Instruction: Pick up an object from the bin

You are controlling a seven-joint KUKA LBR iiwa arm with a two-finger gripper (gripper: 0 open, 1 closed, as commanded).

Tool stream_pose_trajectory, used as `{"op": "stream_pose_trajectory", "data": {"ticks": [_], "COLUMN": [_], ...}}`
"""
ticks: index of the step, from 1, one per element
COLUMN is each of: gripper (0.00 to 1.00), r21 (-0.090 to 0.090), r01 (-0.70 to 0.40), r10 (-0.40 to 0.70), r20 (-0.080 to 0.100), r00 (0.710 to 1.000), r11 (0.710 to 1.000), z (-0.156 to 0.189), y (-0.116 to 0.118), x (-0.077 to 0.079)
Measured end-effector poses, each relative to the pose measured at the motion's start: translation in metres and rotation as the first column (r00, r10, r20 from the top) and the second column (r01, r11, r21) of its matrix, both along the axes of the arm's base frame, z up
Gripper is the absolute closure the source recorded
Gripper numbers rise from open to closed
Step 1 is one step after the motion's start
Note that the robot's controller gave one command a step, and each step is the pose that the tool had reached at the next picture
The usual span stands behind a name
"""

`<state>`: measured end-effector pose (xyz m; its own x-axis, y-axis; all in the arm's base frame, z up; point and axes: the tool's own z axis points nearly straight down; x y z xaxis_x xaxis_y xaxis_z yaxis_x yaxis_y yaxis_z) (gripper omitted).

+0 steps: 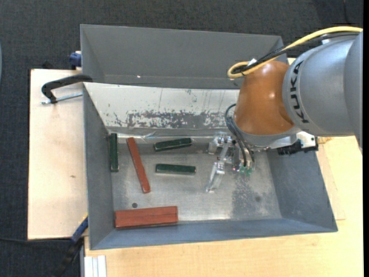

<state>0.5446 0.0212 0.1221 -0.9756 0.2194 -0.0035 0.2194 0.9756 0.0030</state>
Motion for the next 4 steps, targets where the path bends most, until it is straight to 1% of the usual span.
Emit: {"op": "stream_pose_trajectory", "data": {"ticks": [1,2,3,4], "gripper": [0.00,0.00,1.00,1.00], "r21": [-0.002,-0.002,-0.001,-0.001], "r01": [-0.190,-0.311,-0.057,-0.057], "r10": [0.190,0.311,0.057,0.057], "r20": [-0.002,0.003,0.006,0.005], "r00": [0.982,0.950,0.998,0.998], "r11": [0.982,0.950,0.998,0.998], "z": [-0.029,-0.026,-0.050,-0.050], "y": [0.019,0.036,0.054,0.054], "x": [0.010,0.025,0.037,0.037]}}
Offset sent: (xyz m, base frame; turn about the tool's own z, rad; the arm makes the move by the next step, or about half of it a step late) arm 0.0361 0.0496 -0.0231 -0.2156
